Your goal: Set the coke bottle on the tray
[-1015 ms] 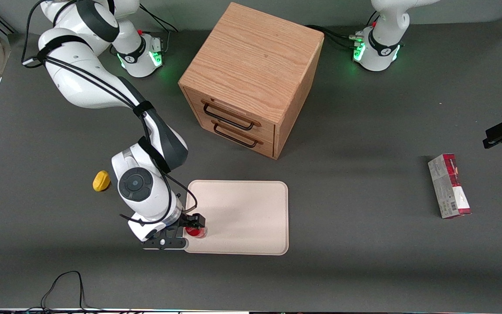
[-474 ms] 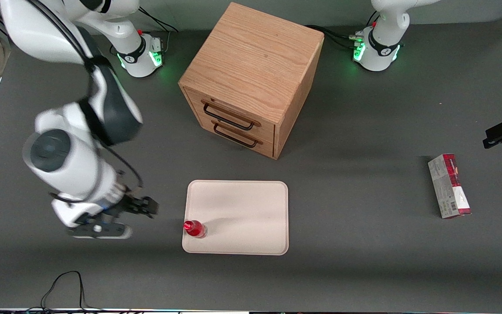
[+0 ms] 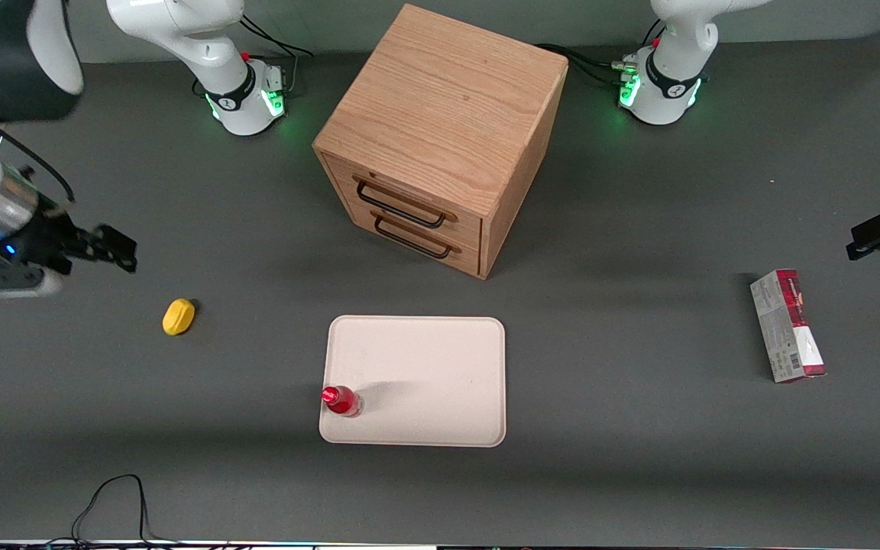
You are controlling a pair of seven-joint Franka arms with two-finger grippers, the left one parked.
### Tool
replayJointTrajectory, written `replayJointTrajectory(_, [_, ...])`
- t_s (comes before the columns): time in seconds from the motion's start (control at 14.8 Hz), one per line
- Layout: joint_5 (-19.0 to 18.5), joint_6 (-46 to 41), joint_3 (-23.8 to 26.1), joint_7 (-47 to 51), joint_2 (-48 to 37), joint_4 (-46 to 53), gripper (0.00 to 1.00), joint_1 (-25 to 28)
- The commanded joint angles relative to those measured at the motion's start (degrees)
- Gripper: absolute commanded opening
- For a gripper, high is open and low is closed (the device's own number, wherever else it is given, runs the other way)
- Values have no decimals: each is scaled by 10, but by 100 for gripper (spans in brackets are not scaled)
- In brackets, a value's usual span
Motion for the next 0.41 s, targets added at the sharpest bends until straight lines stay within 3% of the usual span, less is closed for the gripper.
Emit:
replayJointTrajectory(0.0, [22,5,-16,-12,-101,-102,100,4])
replayJointTrajectory(0.34, [22,4,-15,-6,-105,-105,100,-4])
